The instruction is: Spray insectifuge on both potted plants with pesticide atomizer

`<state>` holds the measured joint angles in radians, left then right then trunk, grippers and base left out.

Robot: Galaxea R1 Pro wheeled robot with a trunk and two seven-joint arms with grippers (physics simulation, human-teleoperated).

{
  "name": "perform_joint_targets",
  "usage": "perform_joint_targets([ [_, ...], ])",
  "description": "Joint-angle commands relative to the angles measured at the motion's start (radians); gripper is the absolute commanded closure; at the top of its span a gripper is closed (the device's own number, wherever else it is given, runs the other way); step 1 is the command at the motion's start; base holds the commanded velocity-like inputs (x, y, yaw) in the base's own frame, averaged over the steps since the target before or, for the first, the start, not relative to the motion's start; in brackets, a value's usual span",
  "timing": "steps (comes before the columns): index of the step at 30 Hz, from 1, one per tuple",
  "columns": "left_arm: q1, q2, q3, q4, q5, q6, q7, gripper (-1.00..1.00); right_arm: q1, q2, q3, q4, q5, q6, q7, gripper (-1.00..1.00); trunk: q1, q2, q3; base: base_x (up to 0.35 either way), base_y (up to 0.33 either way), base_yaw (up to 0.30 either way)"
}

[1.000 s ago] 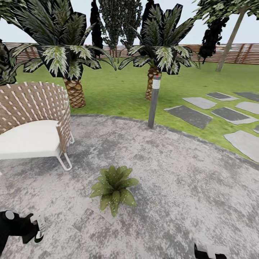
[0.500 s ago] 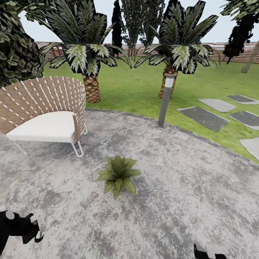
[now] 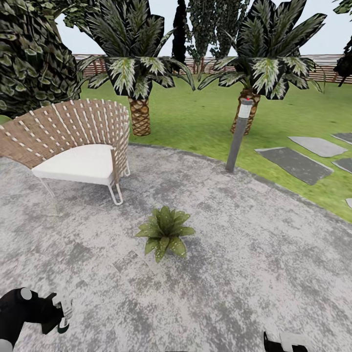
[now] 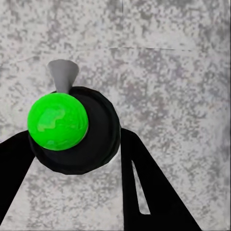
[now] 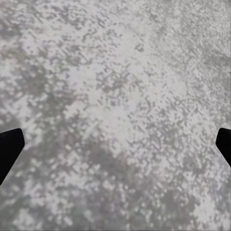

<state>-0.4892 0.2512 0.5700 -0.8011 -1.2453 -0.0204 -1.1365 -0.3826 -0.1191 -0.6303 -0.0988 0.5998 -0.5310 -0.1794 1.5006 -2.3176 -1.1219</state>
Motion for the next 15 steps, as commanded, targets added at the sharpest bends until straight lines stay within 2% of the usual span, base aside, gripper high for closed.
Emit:
perform_joint_targets([
  [1,0.001,-0.026,0.002,-0.001,-0.031,-0.01,-0.002,1.0,-0.001,0.0,-0.005,0.002,0.011,-0.003,-0.006,-1.0,0.0,0.0,-0.001,0.0,-0.001,0.001],
  [4,0.001,-0.036,0.01,0.003,-0.019,-0.023,0.003,1.0,-0.001,-0.001,0.0,0.0,0.014,-0.002,-0.003,-1.0,0.0,0.0,-0.001,0.0,0.0,0.0],
  [6,0.001,-0.041,0.007,0.008,-0.015,-0.024,0.004,1.0,-0.001,0.0,0.031,-0.003,0.034,0.0,0.0,-1.0,0.0,0.0,-0.001,0.0,0.0,0.0],
  [9,-0.009,-0.049,0.004,0.015,-0.014,-0.026,0.003,1.0,-0.001,0.001,0.159,-0.057,0.141,0.002,0.038,-1.0,0.0,0.0,-0.001,0.0,0.0,0.0],
  [10,-0.013,-0.06,-0.003,0.018,-0.014,-0.027,0.003,1.0,-0.001,0.004,0.211,-0.111,0.19,0.004,0.09,-1.0,0.0,0.0,-0.001,0.0,0.0,0.0],
  [12,-0.015,-0.079,-0.03,0.02,-0.015,-0.029,0.001,1.0,-0.001,0.01,0.247,-0.186,0.225,0.009,0.2,-1.0,0.0,0.0,-0.001,0.0,0.0,0.0],
  [13,-0.016,-0.088,-0.064,0.022,-0.014,-0.034,0.001,1.0,-0.005,0.013,0.26,-0.226,0.238,0.028,0.309,-1.0,0.0,0.0,-0.001,0.0,0.0,0.0],
  [14,-0.016,-0.091,-0.09,0.024,-0.013,-0.047,0.0,1.0,-0.011,0.014,0.265,-0.243,0.243,0.049,0.388,-1.0,0.0,0.0,-0.001,0.0,0.0,0.0],
  [15,-0.018,-0.095,-0.124,0.034,-0.011,-0.078,-0.003,1.0,-0.032,0.015,0.27,-0.261,0.248,0.086,0.498,-1.0,0.0,0.0,-0.001,0.0,0.0,0.0],
])
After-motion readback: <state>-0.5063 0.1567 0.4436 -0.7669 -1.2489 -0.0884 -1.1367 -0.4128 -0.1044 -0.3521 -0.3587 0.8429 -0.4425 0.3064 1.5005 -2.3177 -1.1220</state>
